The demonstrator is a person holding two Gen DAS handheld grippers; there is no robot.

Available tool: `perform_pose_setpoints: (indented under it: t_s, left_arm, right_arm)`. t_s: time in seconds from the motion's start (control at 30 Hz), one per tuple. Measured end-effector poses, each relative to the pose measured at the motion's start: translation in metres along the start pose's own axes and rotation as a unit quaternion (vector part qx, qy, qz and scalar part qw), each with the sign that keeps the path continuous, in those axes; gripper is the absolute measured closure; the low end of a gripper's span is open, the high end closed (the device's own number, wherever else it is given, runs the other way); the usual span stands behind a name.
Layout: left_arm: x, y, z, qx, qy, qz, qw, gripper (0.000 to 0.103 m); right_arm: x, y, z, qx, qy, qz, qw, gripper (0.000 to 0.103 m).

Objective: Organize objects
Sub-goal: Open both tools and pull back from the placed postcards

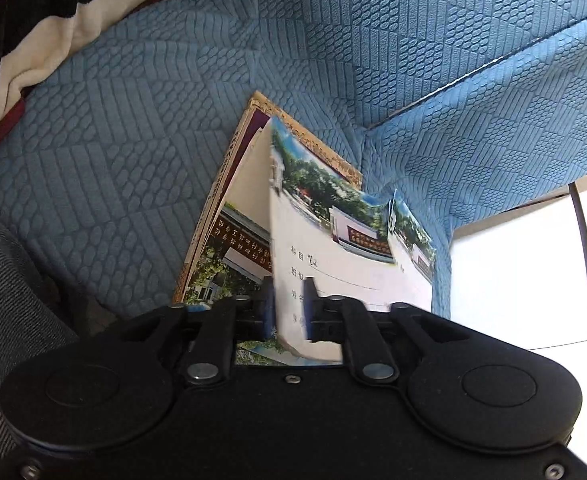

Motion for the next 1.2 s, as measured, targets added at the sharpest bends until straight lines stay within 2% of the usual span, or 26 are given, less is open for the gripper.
perform_pose_setpoints:
  t_s: [0.03, 0.07, 0.1, 0.13, 0.17, 0.2, 0.3, 0.4, 0.57, 0.67, 0.73, 0.87, 1.03, 1.2]
  left_arm:
    - [-0.001, 0.002, 0.002, -0.002, -0.002, 0.002, 1.0000, 0.082]
    - [-0.002, 0.003, 0.002, -0.005, -0.004, 0.005, 1.0000, 0.081]
    - [-0.004, 0.004, 0.004, -0.002, -0.009, 0.009, 0.9999, 0.077]
    - [-0.005, 0.006, 0.005, 0.006, -0.015, 0.015, 0.9998, 0.070]
    - [-0.006, 0.008, 0.006, 0.012, -0.021, 0.023, 0.9994, 0.068]
    - [-0.007, 0.012, 0.008, 0.018, -0.027, 0.030, 0.9990, 0.061]
    - [-0.010, 0.019, 0.009, 0.029, -0.036, 0.047, 0.9978, 0.032]
    - [-0.011, 0.020, 0.010, 0.044, -0.060, 0.065, 0.9951, 0.028]
    - [-0.012, 0.006, 0.012, 0.067, -0.086, 0.071, 0.9915, 0.027]
    - [-0.012, -0.004, 0.011, 0.083, -0.096, 0.076, 0.9890, 0.025]
    - [-0.009, -0.011, 0.009, 0.080, -0.098, 0.069, 0.9896, 0.024]
    - [-0.008, -0.023, 0.006, 0.099, -0.116, 0.066, 0.9861, 0.025]
    - [-0.015, -0.027, 0.005, 0.079, -0.126, 0.059, 0.9872, 0.038]
    - [-0.021, -0.028, 0.007, 0.084, -0.133, 0.061, 0.9856, 0.039]
  right_arm:
    - [-0.001, 0.000, 0.001, 0.003, -0.004, -0.010, 1.000, 0.066]
    - [-0.001, 0.001, 0.002, 0.012, -0.009, -0.017, 1.000, 0.057]
    - [-0.002, 0.003, 0.003, 0.022, -0.016, -0.023, 0.999, 0.040]
    - [-0.003, 0.007, 0.005, 0.032, -0.024, -0.027, 0.999, 0.028]
    - [-0.005, 0.011, 0.006, 0.042, -0.029, -0.032, 0.998, 0.025]
    - [-0.006, 0.015, 0.009, 0.047, -0.032, -0.039, 0.998, 0.024]
    - [-0.009, 0.026, 0.018, 0.043, -0.028, -0.061, 0.997, 0.024]
    - [-0.007, 0.038, 0.025, 0.026, 0.004, -0.047, 0.999, 0.023]
    - [0.009, 0.036, 0.023, -0.009, 0.103, -0.007, 0.995, 0.024]
    - [0.016, 0.021, 0.018, -0.030, 0.177, 0.003, 0.984, 0.029]
    - [0.020, 0.007, 0.016, -0.048, 0.206, -0.004, 0.977, 0.033]
    - [0.023, -0.015, 0.017, -0.050, 0.225, -0.018, 0.973, 0.039]
    - [0.015, -0.027, 0.018, -0.053, 0.225, -0.045, 0.972, 0.054]
    - [0.003, -0.020, 0.015, -0.041, 0.233, -0.046, 0.970, 0.065]
Point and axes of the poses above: each gripper's, at about its wrist camera, not at the fingertips, and y roughly against the way its jaws point, z to its right, x to its top, the point moved 2 cm from there along -y, roughly the way its jaws point, and after that the axes turned 5 degrees about y, right-handed, at the moved point
